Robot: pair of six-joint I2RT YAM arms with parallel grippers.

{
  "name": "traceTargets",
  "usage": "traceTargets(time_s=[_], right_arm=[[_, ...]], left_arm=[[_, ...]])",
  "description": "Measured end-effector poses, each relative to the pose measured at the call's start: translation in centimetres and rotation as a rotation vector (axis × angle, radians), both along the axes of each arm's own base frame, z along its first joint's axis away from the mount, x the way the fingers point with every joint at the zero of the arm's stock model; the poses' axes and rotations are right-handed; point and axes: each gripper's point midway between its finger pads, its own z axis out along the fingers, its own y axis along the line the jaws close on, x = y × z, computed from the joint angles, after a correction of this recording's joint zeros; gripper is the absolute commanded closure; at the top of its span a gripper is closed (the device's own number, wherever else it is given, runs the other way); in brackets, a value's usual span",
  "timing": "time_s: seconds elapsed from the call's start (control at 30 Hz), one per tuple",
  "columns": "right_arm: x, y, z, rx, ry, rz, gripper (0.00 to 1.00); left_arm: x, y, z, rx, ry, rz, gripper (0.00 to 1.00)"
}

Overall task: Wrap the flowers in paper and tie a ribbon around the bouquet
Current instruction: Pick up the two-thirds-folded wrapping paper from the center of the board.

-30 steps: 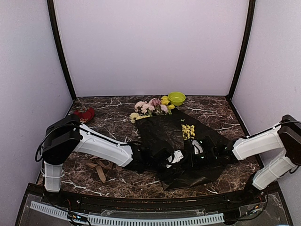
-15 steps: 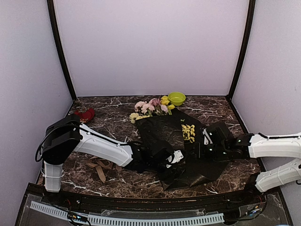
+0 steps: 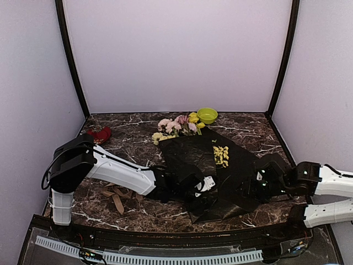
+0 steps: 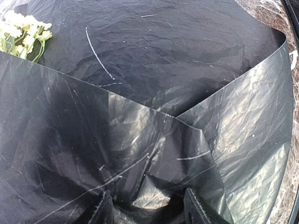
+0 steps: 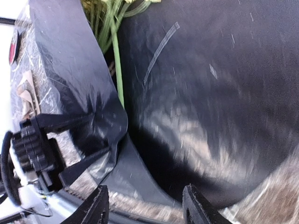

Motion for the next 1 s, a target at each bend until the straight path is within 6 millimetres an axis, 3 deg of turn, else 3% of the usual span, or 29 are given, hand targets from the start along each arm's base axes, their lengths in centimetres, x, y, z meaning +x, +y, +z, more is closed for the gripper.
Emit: traceTargets(time_s=[0.17,0.37,0.57,0.63,0.8,1.0], right_arm=[[-2.3,0.5,-0.6,0.051,0.117,-0.06,0.44],[-4.3,0.7,-2.7,0.094,0.261,-0.17,0.44],[-5.6,-0.3,-6.1,0.127,0.367,-0.297,0.43],[-5.8,-0.5,-7.0,0.122,0.393,-0.325,0.42],[-5.4,0.3,-6.9,0.165,0.405,-0.361,0.43],[-5.1,0.8,-7.0,0.204,0.41,-0.386,0.57]], left_arm=[[0.0,0.0,0.0,0.0,0.0,0.0,0.47],[0.0,0.0,0.0,0.001,-0.001,-0.003,0.47],[0.0,0.0,0.0,0.002,-0.002,-0.008,0.47],[-0.1,0.0,0.0,0.001,0.001,-0.011,0.47],[-0.3,-0.1,0.0,-0.001,0.006,-0.019,0.47],[-0.3,-0.1,0.0,-0.001,0.007,-0.021,0.47]])
